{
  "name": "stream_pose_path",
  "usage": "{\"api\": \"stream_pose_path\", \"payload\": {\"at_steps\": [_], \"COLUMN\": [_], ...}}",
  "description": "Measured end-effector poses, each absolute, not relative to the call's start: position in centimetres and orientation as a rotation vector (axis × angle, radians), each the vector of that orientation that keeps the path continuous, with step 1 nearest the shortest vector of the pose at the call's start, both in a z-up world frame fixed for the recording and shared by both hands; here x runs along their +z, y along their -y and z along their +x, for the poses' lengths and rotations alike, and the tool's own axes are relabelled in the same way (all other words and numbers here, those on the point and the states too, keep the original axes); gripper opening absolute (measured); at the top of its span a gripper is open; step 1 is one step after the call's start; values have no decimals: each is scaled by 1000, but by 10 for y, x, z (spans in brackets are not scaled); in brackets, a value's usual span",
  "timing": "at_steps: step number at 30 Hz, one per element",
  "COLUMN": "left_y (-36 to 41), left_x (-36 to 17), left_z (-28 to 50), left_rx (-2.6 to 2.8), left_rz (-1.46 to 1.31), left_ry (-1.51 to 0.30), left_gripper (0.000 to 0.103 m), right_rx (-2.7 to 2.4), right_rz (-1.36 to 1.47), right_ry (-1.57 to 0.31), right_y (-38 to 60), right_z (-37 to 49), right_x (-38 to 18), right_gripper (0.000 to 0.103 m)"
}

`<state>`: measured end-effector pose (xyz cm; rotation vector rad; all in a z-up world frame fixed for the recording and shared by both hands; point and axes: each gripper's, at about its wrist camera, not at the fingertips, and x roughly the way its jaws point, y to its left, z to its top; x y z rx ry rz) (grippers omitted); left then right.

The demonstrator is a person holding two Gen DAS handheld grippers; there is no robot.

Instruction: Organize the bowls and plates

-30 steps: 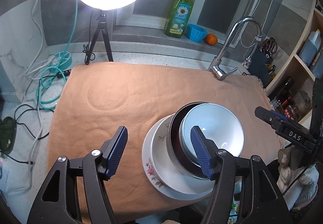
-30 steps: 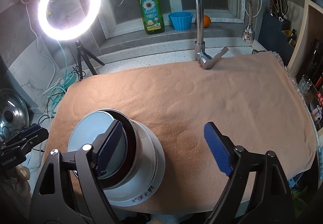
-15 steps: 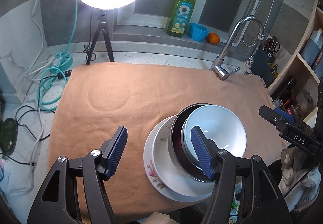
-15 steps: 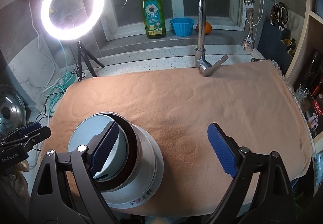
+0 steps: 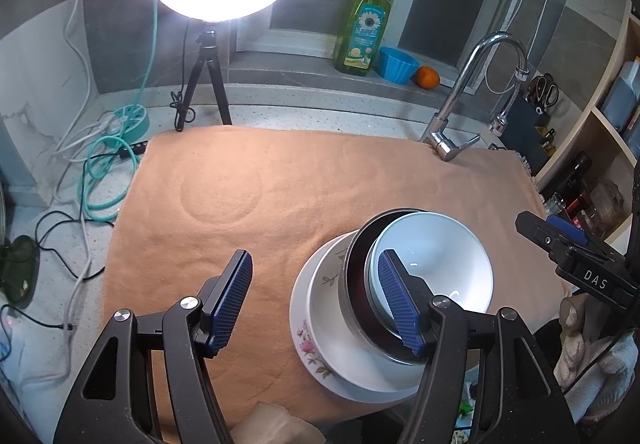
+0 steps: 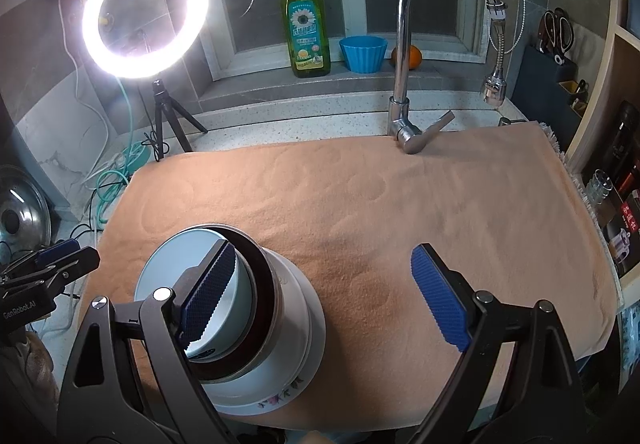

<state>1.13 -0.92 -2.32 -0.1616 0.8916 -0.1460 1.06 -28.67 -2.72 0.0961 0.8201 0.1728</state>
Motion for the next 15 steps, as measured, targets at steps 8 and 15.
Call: {"api": "stream_pose_path", "payload": {"at_steps": [8,15], "left_y": [9,9], "left_x": [-24,-25], "left_z": [13,13], "left_rx": [-143,-142], "left_rz": [-159,-158], "left_ry": [-891,-893], "left_gripper": [65,65], "right_rx": [173,175], "right_rz": [98,98], "right_ry": [-824,-827], "right_y": [286,286], "right_z": [12,16], "right_x": [-27,-29], "right_gripper": [92,92]}}
